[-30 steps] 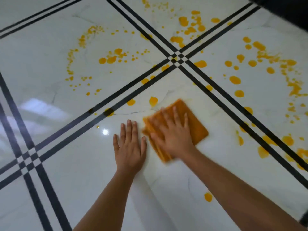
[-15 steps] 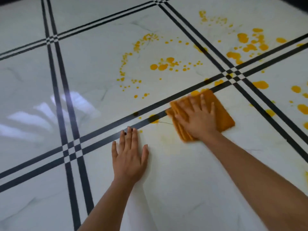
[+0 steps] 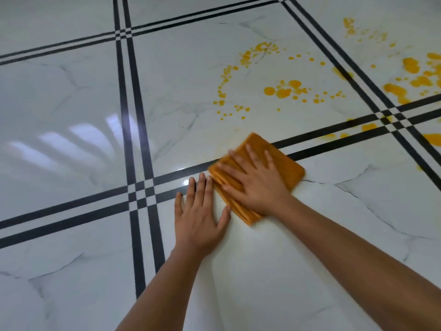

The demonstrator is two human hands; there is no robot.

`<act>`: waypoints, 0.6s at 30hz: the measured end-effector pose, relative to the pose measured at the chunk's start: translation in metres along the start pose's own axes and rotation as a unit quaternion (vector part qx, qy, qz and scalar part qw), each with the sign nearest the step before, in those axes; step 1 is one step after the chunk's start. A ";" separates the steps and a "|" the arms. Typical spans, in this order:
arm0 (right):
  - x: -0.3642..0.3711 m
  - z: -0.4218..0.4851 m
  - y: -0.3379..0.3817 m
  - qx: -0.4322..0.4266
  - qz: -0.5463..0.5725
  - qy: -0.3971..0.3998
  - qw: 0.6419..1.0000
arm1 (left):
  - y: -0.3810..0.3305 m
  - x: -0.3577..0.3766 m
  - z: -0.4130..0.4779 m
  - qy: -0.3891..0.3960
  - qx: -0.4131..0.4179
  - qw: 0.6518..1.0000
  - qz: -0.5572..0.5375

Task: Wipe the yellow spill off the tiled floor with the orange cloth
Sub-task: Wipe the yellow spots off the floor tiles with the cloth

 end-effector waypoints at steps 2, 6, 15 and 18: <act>-0.001 -0.008 -0.027 0.011 -0.003 0.017 1.000 | 0.007 -0.001 -0.005 0.004 0.002 1.000 0.007; -0.013 0.045 -0.046 0.201 0.029 0.017 0.979 | 0.012 -0.002 -0.005 0.005 0.015 1.000 0.004; -0.014 -0.001 -0.097 0.276 0.042 0.012 0.960 | -0.009 0.000 -0.014 0.023 0.046 0.999 -0.004; -0.001 -0.060 -0.060 0.153 0.017 -0.009 0.988 | -0.028 0.000 -0.008 0.009 0.061 0.998 -0.010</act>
Point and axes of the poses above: each hand's wrist, its own z-axis towards the middle knuckle, its own x-axis out of the palm, y = z × x, the point moved 9 cm from there along z, towards the middle knuckle, and after that the axes turned 10 degrees about x, right-handed, at the moved point
